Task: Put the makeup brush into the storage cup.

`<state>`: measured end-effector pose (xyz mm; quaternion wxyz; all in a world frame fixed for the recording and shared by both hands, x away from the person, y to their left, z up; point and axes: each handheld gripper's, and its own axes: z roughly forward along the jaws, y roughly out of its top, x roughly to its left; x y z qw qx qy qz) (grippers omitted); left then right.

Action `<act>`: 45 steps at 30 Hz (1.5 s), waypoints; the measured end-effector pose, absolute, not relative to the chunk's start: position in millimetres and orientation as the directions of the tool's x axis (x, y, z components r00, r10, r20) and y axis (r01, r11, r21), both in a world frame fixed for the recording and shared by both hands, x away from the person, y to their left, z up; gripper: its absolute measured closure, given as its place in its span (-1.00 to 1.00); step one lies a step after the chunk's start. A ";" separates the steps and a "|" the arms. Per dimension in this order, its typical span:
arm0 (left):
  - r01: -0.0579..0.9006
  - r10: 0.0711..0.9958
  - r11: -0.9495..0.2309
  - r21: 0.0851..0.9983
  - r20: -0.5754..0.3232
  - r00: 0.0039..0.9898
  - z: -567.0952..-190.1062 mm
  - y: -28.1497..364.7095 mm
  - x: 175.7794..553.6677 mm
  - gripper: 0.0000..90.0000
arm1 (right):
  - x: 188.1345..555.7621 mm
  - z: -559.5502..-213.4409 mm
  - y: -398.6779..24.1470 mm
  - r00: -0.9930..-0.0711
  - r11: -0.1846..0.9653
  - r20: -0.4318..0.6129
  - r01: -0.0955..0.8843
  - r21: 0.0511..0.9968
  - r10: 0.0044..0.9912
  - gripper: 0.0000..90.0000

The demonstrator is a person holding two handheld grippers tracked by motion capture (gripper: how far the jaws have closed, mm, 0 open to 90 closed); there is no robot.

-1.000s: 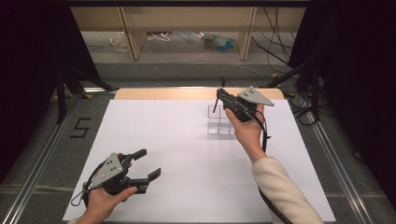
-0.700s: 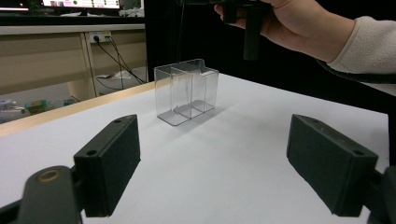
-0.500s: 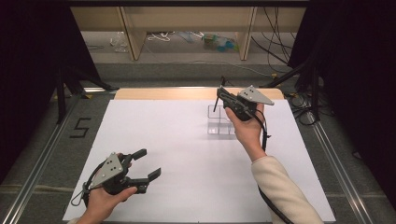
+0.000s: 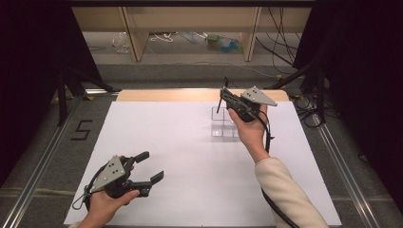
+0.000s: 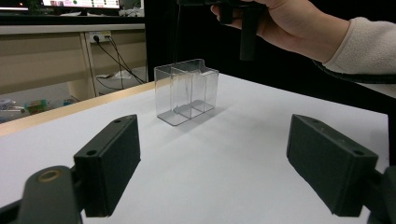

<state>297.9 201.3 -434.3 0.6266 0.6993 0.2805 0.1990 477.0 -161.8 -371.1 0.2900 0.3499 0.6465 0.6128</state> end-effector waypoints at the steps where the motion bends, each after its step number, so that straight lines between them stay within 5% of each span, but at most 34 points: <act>1: 0.143 0.642 -0.058 0.988 -0.073 0.764 -434.3 201.3 297.9 -0.61 | 477.5 -371.5 -161.3 -0.585 0.000 0.055 0.094 0.996 0.809 0.90; 45: 0.134 0.637 -0.058 0.989 -0.067 0.768 -434.5 201.8 298.4 -0.61 | 488.6 -376.8 -161.2 -0.569 0.014 0.052 0.111 0.994 0.821 0.90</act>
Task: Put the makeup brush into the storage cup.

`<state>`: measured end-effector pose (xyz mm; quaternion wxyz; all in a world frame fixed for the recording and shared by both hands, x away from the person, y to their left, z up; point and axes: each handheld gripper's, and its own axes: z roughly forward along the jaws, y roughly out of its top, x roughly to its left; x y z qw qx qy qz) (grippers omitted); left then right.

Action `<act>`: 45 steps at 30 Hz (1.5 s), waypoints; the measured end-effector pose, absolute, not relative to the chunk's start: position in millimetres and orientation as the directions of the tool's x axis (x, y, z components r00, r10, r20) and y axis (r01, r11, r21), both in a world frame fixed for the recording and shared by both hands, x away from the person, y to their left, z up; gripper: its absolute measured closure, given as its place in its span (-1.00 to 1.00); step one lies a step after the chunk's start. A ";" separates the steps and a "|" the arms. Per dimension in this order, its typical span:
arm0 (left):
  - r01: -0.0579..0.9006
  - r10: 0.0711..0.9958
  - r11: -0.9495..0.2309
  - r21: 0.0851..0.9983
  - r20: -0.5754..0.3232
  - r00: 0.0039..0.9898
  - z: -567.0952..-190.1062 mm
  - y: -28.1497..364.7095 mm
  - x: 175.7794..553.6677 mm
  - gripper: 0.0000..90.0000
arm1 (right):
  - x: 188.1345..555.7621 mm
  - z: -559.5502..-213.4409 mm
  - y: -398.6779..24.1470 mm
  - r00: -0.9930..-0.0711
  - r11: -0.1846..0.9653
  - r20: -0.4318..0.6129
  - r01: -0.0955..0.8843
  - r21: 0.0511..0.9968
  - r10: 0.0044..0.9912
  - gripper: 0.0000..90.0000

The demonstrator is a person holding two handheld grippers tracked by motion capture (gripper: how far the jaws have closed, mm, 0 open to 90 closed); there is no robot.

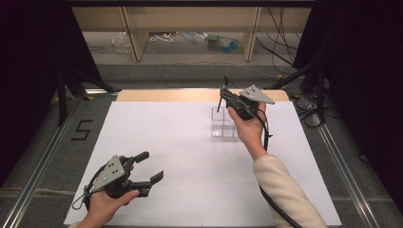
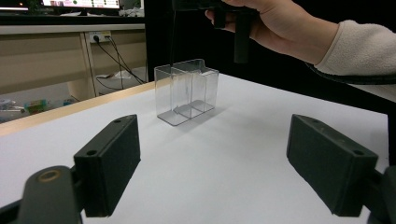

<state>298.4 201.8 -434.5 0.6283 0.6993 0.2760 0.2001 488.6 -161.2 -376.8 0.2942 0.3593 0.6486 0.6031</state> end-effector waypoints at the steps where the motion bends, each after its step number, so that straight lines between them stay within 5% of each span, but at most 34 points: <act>1: 0.139 0.640 -0.056 0.989 -0.071 0.765 -434.5 201.7 298.0 -0.61 | 488.3 -376.8 -161.4 -0.569 0.017 0.052 0.116 0.993 0.821 0.90; 45: 0.136 0.637 -0.058 0.989 -0.068 0.768 -434.4 202.0 298.4 -0.61 | 492.0 -384.7 -161.6 -0.564 0.029 0.049 0.128 0.991 0.824 0.90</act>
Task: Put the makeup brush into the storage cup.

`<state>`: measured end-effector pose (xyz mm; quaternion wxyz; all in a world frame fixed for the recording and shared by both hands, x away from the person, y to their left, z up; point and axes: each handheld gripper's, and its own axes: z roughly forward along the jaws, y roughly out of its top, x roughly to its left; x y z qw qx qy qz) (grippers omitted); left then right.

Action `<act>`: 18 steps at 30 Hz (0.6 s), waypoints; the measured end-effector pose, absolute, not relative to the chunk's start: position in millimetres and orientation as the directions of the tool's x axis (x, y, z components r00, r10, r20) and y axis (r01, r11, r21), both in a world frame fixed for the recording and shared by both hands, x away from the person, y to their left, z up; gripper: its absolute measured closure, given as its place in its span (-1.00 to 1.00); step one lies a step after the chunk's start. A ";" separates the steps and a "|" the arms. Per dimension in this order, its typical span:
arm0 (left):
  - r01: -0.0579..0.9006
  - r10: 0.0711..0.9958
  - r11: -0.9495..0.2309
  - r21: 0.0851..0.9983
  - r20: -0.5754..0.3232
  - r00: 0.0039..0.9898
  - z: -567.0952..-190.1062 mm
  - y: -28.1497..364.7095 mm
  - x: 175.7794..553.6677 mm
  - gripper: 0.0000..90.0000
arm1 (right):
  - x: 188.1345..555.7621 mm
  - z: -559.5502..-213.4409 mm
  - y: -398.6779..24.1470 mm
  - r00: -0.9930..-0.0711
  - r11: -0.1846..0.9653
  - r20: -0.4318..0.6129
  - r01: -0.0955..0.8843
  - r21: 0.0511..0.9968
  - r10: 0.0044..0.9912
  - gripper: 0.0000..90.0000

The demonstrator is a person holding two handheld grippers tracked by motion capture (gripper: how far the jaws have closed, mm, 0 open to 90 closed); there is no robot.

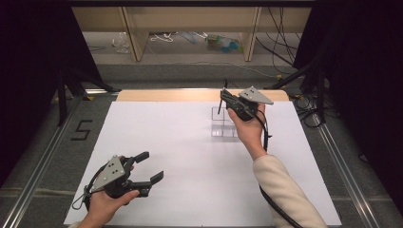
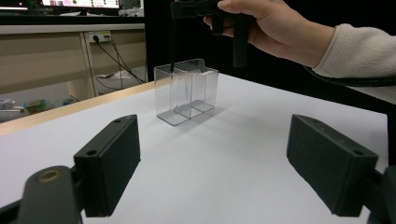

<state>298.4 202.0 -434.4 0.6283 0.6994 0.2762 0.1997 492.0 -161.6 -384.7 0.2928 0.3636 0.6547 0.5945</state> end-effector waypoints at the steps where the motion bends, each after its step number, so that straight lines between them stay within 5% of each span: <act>1: 0.136 0.637 -0.058 0.989 -0.068 0.768 -434.4 201.9 298.3 -0.61 | 492.1 -384.8 -161.8 -0.565 0.035 0.046 0.131 0.991 0.824 0.90; 18: 0.133 0.636 -0.061 0.989 -0.064 0.769 -434.4 202.2 298.6 -0.61 | 493.2 -387.5 -162.5 -0.564 0.042 0.047 0.143 0.989 0.824 0.90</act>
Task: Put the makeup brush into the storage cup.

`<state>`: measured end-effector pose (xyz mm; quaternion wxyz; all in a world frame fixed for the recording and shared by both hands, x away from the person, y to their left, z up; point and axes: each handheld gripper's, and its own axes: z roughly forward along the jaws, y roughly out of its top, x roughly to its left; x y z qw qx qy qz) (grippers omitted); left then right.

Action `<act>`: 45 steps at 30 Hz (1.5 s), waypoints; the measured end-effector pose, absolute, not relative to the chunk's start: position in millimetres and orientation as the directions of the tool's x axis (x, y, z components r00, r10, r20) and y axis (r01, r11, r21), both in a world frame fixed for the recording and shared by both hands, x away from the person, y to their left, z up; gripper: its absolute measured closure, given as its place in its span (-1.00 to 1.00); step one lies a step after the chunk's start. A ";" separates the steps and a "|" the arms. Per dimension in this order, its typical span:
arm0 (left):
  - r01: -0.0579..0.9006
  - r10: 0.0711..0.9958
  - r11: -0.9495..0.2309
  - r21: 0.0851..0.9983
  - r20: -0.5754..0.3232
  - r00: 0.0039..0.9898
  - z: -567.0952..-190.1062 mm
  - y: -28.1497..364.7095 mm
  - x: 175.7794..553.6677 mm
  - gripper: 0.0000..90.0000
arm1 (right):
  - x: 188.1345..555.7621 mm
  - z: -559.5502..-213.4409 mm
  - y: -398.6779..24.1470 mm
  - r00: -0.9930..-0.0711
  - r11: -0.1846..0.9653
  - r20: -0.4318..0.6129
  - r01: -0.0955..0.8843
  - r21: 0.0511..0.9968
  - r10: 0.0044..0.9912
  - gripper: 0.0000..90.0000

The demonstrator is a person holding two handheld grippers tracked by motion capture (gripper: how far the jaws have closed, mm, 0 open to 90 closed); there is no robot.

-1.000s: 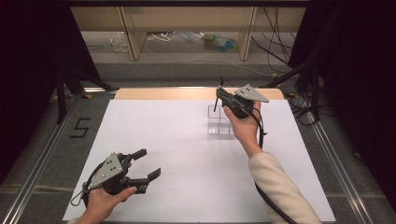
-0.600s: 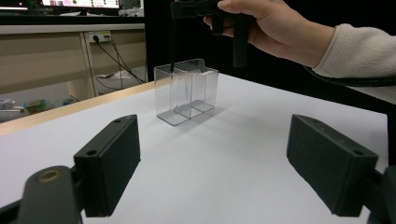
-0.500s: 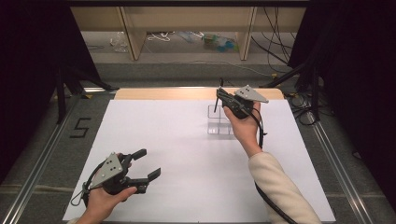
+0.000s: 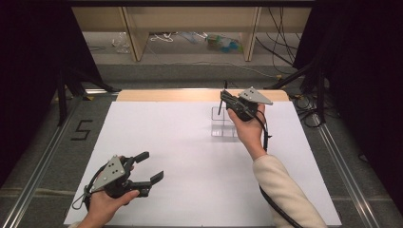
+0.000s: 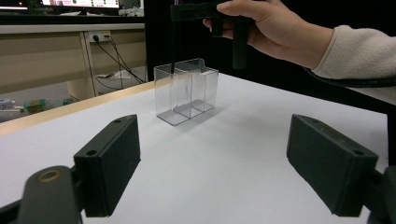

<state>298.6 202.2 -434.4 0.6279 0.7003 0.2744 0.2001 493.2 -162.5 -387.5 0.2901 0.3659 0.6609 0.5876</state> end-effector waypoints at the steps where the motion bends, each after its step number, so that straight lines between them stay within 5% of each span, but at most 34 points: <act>1: 0.133 0.636 -0.061 0.989 -0.064 0.769 -434.3 202.3 298.6 -0.61 | 493.7 -388.1 -162.0 -0.561 0.041 0.046 0.141 0.989 0.827 0.90; 45: 0.138 0.640 -0.066 0.988 -0.064 0.766 -434.1 202.5 297.9 -0.61 | 495.1 -393.2 -162.0 -0.566 0.056 0.044 0.158 0.986 0.823 0.90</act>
